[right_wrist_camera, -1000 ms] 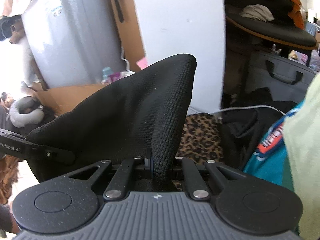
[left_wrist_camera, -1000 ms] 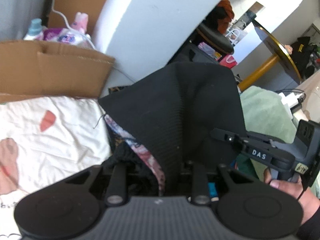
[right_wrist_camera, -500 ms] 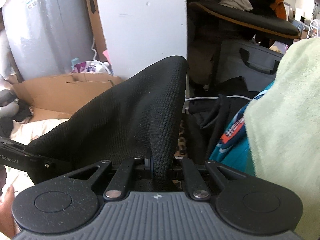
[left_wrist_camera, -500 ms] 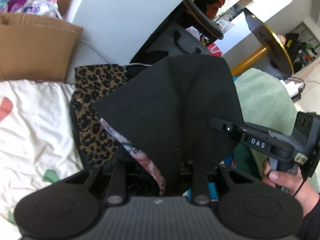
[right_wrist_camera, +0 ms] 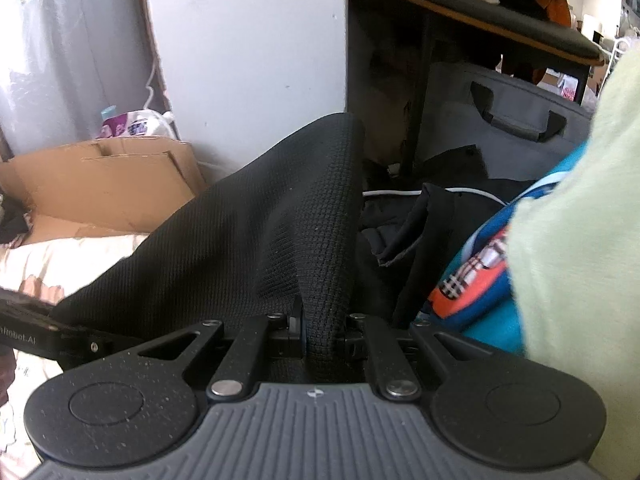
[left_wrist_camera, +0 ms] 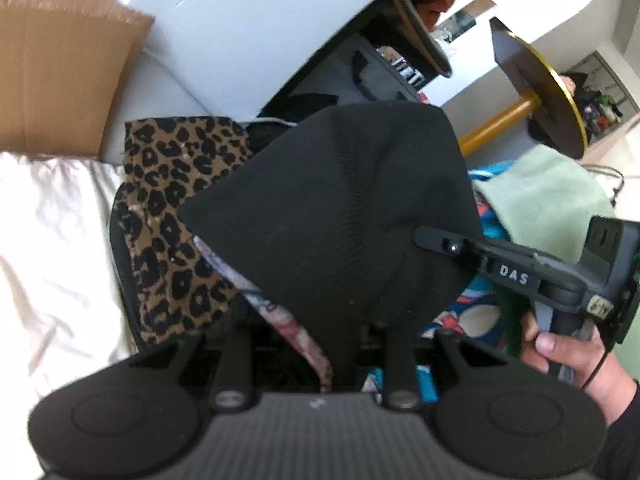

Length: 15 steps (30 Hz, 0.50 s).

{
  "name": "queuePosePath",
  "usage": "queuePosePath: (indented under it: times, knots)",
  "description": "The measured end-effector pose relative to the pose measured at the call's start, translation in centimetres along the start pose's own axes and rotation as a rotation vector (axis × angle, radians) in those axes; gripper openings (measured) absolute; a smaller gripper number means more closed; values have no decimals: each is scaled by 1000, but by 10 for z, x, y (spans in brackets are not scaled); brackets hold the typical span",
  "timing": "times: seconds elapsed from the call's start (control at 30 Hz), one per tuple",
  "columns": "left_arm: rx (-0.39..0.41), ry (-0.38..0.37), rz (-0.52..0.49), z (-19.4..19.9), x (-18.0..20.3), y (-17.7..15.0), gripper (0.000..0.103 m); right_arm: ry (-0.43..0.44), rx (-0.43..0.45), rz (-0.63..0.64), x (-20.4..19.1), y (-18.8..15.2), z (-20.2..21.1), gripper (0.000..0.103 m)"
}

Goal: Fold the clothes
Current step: 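Carry the held shorts with both tools over the leopard cloth toward the clothes pile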

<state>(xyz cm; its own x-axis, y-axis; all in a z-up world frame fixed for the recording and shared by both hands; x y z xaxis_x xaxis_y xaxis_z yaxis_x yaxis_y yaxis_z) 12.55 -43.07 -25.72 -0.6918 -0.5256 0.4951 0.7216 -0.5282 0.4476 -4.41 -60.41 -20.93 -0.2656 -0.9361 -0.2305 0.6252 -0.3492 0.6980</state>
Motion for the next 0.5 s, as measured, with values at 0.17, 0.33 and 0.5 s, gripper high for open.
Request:
queuePosePath:
  times: [0.17,0.33,0.5]
  knots:
    - [-4,-14,19,-21,-20,4,28,-1,7,-14,8,5,-32,8]
    - [-5,-22,39,-36,-41,14,28,7,12,-22,15,10,-61,7]
    - [5,-30,29,-48,-51,27,28,-8,24,-23,25,17,-83,8]
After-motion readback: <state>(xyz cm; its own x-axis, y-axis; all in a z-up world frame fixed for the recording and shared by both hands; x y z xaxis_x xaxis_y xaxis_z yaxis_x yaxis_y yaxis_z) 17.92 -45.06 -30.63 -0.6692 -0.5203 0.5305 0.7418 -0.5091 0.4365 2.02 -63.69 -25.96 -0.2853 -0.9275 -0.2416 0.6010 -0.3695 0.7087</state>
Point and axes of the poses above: each gripper's, at about its wrist camera, not at the fingertips, and z roughly against the way its jaws point, x to its right, y to its top, the point moved 3 cm from there along -z, roughly the way its jaws point, and after that the axes turned 15 degrees about y, right-handed, at the moved point
